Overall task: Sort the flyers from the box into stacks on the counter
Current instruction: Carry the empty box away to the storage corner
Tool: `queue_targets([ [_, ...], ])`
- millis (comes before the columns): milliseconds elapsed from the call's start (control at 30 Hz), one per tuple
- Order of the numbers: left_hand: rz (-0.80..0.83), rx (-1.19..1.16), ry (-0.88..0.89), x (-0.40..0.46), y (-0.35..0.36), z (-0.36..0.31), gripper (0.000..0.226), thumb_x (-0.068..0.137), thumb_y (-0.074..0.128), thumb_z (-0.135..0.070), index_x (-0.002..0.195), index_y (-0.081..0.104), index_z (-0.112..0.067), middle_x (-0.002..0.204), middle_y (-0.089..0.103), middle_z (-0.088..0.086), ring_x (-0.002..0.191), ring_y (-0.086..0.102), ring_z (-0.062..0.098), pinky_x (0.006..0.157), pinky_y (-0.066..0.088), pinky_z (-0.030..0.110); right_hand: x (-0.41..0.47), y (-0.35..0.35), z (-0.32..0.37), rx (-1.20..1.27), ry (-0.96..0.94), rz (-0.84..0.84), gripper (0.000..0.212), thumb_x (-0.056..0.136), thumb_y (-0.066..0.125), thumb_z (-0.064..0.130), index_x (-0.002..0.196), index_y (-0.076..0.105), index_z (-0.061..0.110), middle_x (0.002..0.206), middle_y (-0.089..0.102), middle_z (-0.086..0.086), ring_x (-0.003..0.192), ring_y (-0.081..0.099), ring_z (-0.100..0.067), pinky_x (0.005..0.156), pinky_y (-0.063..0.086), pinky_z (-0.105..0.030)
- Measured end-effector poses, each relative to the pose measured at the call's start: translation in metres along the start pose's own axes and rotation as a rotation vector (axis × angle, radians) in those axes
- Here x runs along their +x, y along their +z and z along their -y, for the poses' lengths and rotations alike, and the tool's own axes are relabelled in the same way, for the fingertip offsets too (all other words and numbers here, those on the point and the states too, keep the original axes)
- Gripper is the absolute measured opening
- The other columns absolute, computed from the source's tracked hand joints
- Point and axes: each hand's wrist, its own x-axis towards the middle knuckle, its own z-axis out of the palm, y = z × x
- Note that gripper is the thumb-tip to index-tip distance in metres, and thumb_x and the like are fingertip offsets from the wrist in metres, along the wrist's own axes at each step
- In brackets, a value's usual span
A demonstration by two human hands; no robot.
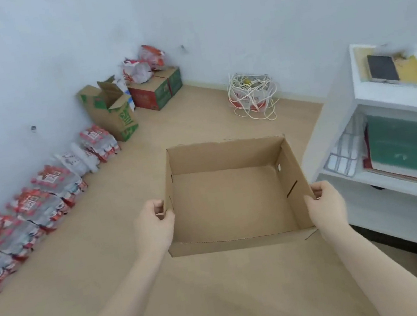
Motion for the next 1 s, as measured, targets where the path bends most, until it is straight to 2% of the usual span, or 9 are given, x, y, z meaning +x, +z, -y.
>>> queue_targets([
  [67, -0.026, 0.015, -0.036, 0.038, 0.003, 0.000, 0.013, 0.084, 0.057, -0.007, 0.097, 0.059, -0.011, 0.084, 0.060, -0.001, 0.076, 0.054, 0.016, 0.054, 0.034, 0.014, 0.033, 0.029, 0.022, -0.001, -0.016, 0.025, 0.013, 0.088, 0.049, 0.005, 0.099, 0.055, 0.010, 0.094, 0.059, -0.005, 0.086, 0.056, -0.026, 0.071, 0.043, -0.033],
  [167, -0.030, 0.003, -0.084, 0.096, 0.017, -0.004, 0.013, 0.084, 0.057, -0.008, 0.097, 0.059, -0.010, 0.085, 0.061, 0.000, 0.077, 0.055, 0.017, 0.058, 0.034, 0.023, 0.091, 0.064, 0.051, 0.012, -0.046, 0.054, 0.010, 0.088, 0.050, 0.004, 0.094, 0.054, 0.012, 0.094, 0.060, -0.006, 0.087, 0.055, -0.026, 0.072, 0.042, -0.033],
  [267, -0.016, -0.008, -0.084, 0.164, 0.039, -0.012, 0.012, 0.084, 0.058, -0.009, 0.096, 0.059, -0.011, 0.084, 0.060, -0.002, 0.079, 0.055, 0.017, 0.057, 0.036, 0.018, 0.160, 0.098, 0.079, 0.020, -0.055, 0.064, 0.010, 0.087, 0.051, 0.006, 0.091, 0.052, 0.016, 0.092, 0.058, -0.003, 0.088, 0.055, -0.026, 0.077, 0.044, -0.037],
  [333, -0.005, -0.010, -0.073, 0.217, 0.060, -0.020, 0.013, 0.085, 0.059, -0.009, 0.097, 0.059, -0.010, 0.087, 0.061, 0.000, 0.080, 0.054, 0.017, 0.057, 0.035, 0.021, 0.211, 0.122, 0.098, 0.036, -0.075, 0.075, 0.011, 0.086, 0.052, 0.006, 0.090, 0.052, 0.016, 0.090, 0.058, -0.002, 0.086, 0.055, -0.026, 0.077, 0.045, -0.039],
  [500, -0.028, -0.078, -0.163, 0.356, 0.115, -0.050, 0.013, 0.087, 0.057, -0.006, 0.097, 0.057, -0.013, 0.093, 0.061, 0.002, 0.083, 0.054, 0.018, 0.072, 0.036, 0.026, 0.347, 0.187, 0.160, 0.043, -0.078, 0.148, 0.012, 0.085, 0.053, 0.003, 0.093, 0.055, 0.011, 0.084, 0.057, -0.001, 0.080, 0.053, -0.024, 0.071, 0.040, -0.030],
  [633, -0.041, -0.076, -0.220, 0.459, 0.139, -0.073, 0.011, 0.088, 0.056, -0.007, 0.097, 0.057, -0.014, 0.094, 0.061, 0.002, 0.083, 0.055, 0.019, 0.072, 0.038, 0.028, 0.443, 0.236, 0.218, 0.023, -0.084, 0.213, 0.012, 0.084, 0.054, 0.002, 0.090, 0.054, 0.012, 0.073, 0.052, 0.008, 0.077, 0.052, -0.023, 0.069, 0.038, -0.029],
  [867, -0.110, -0.075, -0.300, 0.628, 0.160, -0.081, 0.011, 0.088, 0.056, -0.010, 0.096, 0.056, -0.016, 0.094, 0.061, 0.002, 0.088, 0.056, 0.022, 0.077, 0.043, 0.031, 0.578, 0.341, 0.310, -0.071, -0.149, 0.317, 0.014, 0.083, 0.055, 0.002, 0.096, 0.056, 0.008, 0.086, 0.058, -0.005, 0.083, 0.054, -0.025, 0.072, 0.040, -0.030],
  [1000, -0.150, -0.047, -0.299, 0.734, 0.172, -0.080, 0.012, 0.088, 0.054, -0.010, 0.096, 0.057, -0.018, 0.096, 0.061, -0.002, 0.090, 0.055, 0.019, 0.082, 0.043, 0.034, 0.646, 0.404, 0.350, -0.194, -0.196, 0.344, 0.013, 0.078, 0.058, 0.008, 0.090, 0.053, 0.012, 0.082, 0.059, -0.002, 0.081, 0.055, -0.024, 0.068, 0.041, -0.031],
])
